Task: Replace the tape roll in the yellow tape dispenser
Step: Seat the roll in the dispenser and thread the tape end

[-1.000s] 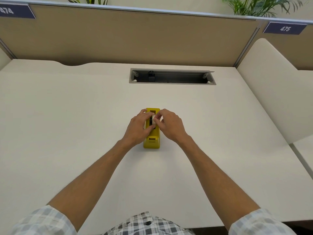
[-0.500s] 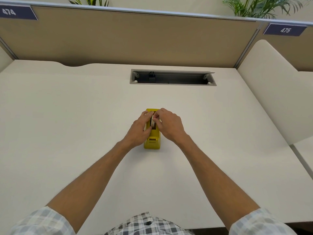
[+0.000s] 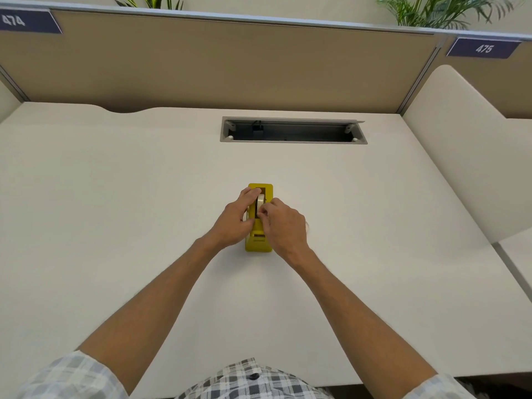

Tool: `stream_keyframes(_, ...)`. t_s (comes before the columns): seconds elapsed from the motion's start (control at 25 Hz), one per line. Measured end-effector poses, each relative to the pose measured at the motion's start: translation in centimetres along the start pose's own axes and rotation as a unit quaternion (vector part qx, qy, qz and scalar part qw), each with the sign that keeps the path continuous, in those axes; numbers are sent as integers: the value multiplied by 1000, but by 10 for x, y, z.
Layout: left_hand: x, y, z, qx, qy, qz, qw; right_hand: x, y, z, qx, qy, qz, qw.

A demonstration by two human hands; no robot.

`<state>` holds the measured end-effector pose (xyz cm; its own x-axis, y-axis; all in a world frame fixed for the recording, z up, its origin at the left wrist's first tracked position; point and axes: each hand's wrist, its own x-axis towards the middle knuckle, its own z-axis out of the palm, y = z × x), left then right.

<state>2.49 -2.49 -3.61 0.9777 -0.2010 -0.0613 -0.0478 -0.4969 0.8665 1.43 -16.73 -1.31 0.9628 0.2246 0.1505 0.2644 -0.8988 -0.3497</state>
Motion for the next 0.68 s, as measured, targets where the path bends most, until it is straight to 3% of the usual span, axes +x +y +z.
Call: stream_keyframes(0.68, -2, 4, 2, 19, 4, -21, 1000, -27, -2, -5, -1, 33, -13, 999)
